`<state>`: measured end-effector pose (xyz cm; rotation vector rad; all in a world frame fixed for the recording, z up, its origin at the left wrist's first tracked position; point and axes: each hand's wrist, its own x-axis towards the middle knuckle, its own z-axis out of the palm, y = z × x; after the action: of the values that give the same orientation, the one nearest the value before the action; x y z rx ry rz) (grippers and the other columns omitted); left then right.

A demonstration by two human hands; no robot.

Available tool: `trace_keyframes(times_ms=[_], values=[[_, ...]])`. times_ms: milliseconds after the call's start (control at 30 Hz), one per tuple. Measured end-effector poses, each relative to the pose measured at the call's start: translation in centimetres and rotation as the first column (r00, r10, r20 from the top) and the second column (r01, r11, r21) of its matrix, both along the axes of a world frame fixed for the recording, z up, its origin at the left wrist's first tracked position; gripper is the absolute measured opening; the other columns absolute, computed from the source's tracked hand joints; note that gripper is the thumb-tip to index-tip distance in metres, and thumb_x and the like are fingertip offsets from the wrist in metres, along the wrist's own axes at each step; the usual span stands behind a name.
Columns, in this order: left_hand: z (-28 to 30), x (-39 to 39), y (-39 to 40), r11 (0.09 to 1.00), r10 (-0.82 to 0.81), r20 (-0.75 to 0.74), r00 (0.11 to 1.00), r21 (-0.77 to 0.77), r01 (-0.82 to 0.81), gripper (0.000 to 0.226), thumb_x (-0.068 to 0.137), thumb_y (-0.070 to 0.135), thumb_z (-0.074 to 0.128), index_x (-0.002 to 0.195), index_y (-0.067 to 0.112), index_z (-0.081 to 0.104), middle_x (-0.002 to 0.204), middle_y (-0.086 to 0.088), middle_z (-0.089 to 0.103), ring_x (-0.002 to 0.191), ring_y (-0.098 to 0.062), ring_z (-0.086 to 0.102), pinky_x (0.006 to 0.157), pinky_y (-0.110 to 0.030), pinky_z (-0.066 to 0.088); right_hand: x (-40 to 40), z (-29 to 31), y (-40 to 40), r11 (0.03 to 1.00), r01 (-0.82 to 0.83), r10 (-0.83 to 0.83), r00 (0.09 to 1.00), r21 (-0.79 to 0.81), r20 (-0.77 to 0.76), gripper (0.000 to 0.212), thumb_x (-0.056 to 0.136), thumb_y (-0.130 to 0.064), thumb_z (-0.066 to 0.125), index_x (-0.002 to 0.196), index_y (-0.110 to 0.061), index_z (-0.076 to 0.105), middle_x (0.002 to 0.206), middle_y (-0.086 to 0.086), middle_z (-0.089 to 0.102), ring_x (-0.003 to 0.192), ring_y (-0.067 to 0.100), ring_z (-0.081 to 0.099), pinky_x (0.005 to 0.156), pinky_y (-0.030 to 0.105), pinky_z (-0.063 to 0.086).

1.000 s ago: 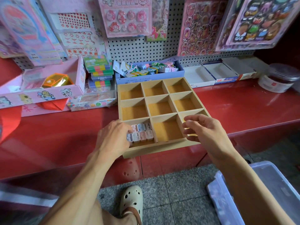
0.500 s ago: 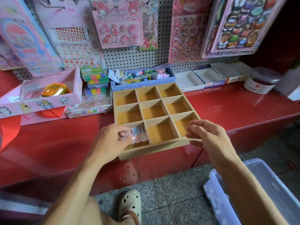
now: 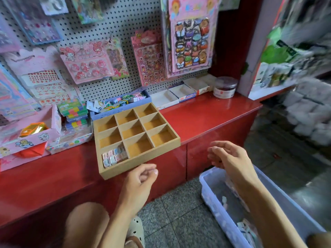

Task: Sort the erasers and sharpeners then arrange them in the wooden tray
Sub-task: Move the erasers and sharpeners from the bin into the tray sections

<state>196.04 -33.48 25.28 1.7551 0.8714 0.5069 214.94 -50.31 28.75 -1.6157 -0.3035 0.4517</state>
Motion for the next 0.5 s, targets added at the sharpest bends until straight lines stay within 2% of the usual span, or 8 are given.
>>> trace_keyframes(times_ms=[67, 267, 333, 433, 500], values=[[-0.8, 0.9, -2.3, 0.999, -0.03, -0.02, 0.999, -0.013, 0.03, 0.013, 0.092, 0.023, 0.067, 0.102, 0.029, 0.071, 0.092, 0.01, 0.072, 0.092, -0.007, 0.069, 0.088, -0.04, 0.056, 0.3, -0.8, -3.0, 0.999, 0.032, -0.032, 0.999, -0.02, -0.011, 0.016, 0.096, -0.005, 0.059, 0.096, -0.016, 0.071, 0.087, 0.005, 0.075, 0.075, 0.013, 0.068, 0.066, 0.023, 0.053], [-3.6, 4.5, -8.6, 0.981, -0.171, -0.106, 0.979, -0.107, 0.16, 0.01, 0.087, 0.024, 0.072, 0.096, 0.028, 0.07, 0.087, 0.003, 0.066, 0.087, -0.016, 0.068, 0.085, -0.041, 0.054, 0.7, -5.0, -11.2, 0.987, 0.117, -0.125, 0.99, -0.108, -0.067, 0.015, 0.097, -0.013, 0.06, 0.103, -0.018, 0.072, 0.091, 0.003, 0.075, 0.082, 0.017, 0.068, 0.074, 0.035, 0.054], [-4.7, 5.9, -10.1, 0.97, -0.218, -0.129, 0.967, -0.134, 0.201, 0.01, 0.087, 0.022, 0.072, 0.096, 0.027, 0.069, 0.088, -0.001, 0.067, 0.086, -0.017, 0.068, 0.083, -0.038, 0.054, 0.9, -6.6, -13.5, 0.979, 0.144, -0.156, 0.985, -0.145, -0.071, 0.014, 0.096, -0.014, 0.06, 0.1, -0.019, 0.073, 0.089, 0.001, 0.075, 0.08, 0.016, 0.067, 0.074, 0.035, 0.054], [-6.7, 8.4, -11.7, 0.956, -0.266, -0.144, 0.953, -0.168, 0.241, 0.01, 0.091, 0.012, 0.067, 0.099, 0.017, 0.069, 0.085, -0.001, 0.066, 0.085, -0.016, 0.065, 0.08, -0.034, 0.051, 1.5, -9.5, -15.9, 0.967, 0.172, -0.192, 0.977, -0.19, -0.095, 0.012, 0.095, -0.011, 0.06, 0.09, -0.011, 0.071, 0.081, 0.011, 0.07, 0.072, 0.015, 0.059, 0.07, 0.036, 0.049], [-8.4, 10.2, -12.3, 0.948, -0.297, -0.174, 0.939, -0.175, 0.268, 0.01, 0.091, 0.013, 0.066, 0.096, 0.021, 0.069, 0.084, 0.003, 0.065, 0.08, -0.012, 0.063, 0.077, -0.031, 0.05, 2.0, -12.0, -16.9, 0.956, 0.168, -0.202, 0.971, -0.24, -0.126, 0.013, 0.094, -0.011, 0.059, 0.089, -0.012, 0.07, 0.074, 0.004, 0.067, 0.069, 0.015, 0.056, 0.068, 0.038, 0.048]])
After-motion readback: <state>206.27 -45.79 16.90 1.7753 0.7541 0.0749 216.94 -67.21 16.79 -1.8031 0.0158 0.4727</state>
